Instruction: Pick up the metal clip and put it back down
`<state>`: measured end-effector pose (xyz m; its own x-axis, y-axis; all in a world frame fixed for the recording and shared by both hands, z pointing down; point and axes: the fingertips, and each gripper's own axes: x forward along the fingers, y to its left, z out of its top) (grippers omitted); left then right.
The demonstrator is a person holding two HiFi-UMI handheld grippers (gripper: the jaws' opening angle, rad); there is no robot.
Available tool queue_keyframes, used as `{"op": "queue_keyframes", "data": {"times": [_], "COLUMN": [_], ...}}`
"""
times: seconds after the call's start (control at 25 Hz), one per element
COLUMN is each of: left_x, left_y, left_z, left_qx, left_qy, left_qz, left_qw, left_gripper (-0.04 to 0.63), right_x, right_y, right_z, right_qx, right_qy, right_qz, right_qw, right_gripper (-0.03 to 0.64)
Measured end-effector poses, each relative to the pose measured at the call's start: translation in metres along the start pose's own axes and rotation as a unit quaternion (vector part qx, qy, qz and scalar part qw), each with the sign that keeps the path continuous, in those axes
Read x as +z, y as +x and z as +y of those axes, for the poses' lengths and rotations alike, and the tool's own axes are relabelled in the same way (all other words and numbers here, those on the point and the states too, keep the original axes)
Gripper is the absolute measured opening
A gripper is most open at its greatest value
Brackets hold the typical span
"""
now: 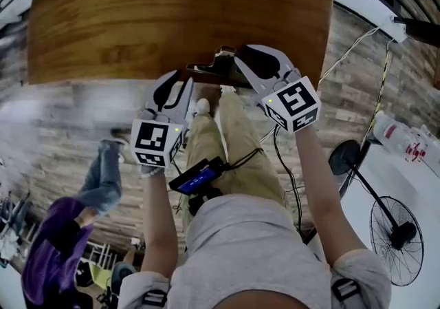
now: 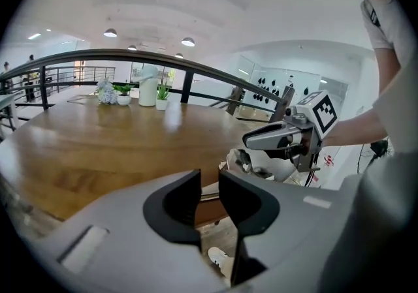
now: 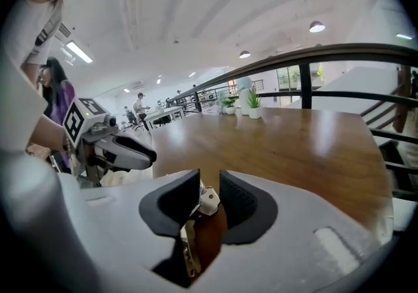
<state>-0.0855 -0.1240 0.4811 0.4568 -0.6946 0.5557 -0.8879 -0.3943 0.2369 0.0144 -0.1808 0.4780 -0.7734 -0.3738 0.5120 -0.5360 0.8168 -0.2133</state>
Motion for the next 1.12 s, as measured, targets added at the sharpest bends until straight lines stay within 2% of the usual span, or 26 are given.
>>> {"op": "queue_keyframes", "data": {"times": [0.2,0.68,1.0,1.12], "left_x": [0.022,0.081,0.118,0.128], "left_y": [-0.01,-0.074,-0.094,-0.101], "left_z": [-0.008,-0.043,-0.055,-0.056], "left_qx": [-0.01,-0.036,-0.04,-0.036], "left_qy": [0.021,0.083,0.124,0.124], "left_qz": [-0.024,-0.087,-0.126,-0.139], "left_qw": [0.9994,0.992,0.9835,0.9819], "left_gripper": [0.002,0.012,0.012,0.012], "right_x": [0.021,0.066,0.091,0.103], "right_y": [-0.024,-0.094,-0.126,-0.137], "right_z": [0.0,0.042,0.054,0.056], "right_qx": [-0.049,-0.133,-0.141,-0.147], "right_qy": [-0.006,-0.014,-0.031,-0.045], "right_qz": [-0.042,-0.103,-0.13,-0.14], "right_qw": [0.998,0.986,0.981,0.978], "right_gripper": [0.016,0.0,0.0,0.001]}}
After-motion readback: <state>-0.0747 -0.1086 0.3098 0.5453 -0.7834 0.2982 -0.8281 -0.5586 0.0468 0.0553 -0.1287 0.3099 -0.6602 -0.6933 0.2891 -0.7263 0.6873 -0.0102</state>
